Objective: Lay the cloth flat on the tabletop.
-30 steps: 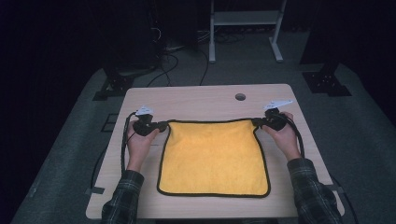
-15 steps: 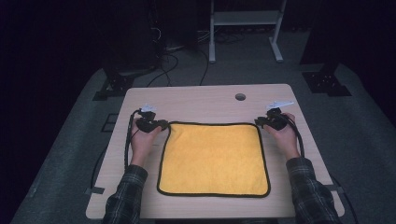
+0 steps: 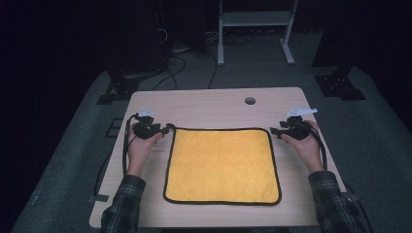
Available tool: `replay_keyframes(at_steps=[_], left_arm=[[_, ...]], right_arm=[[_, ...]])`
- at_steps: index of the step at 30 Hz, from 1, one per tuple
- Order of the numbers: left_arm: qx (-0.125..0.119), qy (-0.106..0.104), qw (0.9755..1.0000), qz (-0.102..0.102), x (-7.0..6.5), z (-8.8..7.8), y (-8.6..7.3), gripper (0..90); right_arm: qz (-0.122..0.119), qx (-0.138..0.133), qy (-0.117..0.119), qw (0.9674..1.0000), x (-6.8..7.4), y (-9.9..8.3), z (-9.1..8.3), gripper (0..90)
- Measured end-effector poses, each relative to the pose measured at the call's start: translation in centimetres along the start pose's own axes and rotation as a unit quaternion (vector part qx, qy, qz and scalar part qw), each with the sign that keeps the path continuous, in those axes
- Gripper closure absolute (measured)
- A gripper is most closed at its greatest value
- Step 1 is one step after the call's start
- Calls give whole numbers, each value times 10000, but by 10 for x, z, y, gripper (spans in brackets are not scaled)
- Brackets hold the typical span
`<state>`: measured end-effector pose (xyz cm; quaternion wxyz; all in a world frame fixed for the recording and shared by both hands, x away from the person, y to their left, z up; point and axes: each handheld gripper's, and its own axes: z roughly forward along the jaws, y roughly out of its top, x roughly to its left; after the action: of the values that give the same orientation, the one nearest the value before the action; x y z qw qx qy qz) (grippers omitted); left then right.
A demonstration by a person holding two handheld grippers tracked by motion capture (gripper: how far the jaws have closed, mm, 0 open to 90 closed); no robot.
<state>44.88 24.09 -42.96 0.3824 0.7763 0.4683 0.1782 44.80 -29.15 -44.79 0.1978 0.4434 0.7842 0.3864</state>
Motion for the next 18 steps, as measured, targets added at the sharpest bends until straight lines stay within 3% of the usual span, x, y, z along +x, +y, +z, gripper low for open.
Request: replay_keyframes(at_steps=[5,9,14,18], left_arm=[[24,-68,9999,-86,-4,-10,-16,419],[83,-27,10000,-18,-8,-18,-27,367],[152,-91,9998,-12,-13,-24,-37,347],[220,-144,9997,-24,-18,-29,-47,349]], right_arm=[[82,98,-45,9999,-4,-16,-11,361],[198,203,-97,9996,-8,-30,-22,364],[194,379,-70,9991,-5,-42,-27,352],[90,452,-202,9987,1,-53,-33,343]])
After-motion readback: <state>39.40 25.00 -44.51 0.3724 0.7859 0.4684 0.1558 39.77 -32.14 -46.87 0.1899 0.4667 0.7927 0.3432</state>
